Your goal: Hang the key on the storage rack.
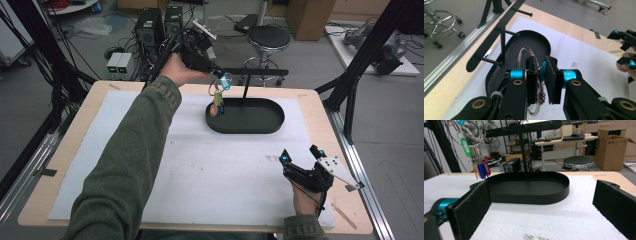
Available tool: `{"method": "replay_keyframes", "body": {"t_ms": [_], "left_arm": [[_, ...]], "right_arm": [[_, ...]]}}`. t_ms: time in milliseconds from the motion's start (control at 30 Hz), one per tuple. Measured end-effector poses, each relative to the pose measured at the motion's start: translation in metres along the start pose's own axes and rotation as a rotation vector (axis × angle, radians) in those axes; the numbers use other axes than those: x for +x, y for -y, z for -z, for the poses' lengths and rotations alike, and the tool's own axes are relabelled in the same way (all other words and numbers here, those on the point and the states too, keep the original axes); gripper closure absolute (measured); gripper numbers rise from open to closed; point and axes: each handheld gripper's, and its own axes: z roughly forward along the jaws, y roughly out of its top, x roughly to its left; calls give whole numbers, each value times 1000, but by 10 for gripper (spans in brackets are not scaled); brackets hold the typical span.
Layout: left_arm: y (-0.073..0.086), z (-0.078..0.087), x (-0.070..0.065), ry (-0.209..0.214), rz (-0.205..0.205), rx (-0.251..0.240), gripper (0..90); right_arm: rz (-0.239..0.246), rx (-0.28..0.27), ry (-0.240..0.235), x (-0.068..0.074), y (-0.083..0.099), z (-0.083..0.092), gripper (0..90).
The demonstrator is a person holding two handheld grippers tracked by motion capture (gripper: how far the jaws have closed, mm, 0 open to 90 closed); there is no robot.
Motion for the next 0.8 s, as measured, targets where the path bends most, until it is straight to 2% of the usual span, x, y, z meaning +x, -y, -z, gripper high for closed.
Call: {"method": "replay_keyframes", "body": {"t_ms": [433, 533, 700, 800], "left_arm": [[8, -13, 25, -10, 40, -30, 805], [11, -15, 30, -19, 43, -23, 805], [13, -17, 37, -13, 71, -33, 805], [15, -19, 41, -11, 78, -18, 805]], "right_arm": [[-4, 0, 5, -2, 0, 2, 6], [-5, -1, 8, -3, 0, 3, 6], [-8, -6, 13, -4, 0, 4, 6], [-13, -3, 13, -4, 0, 5, 6]]}}
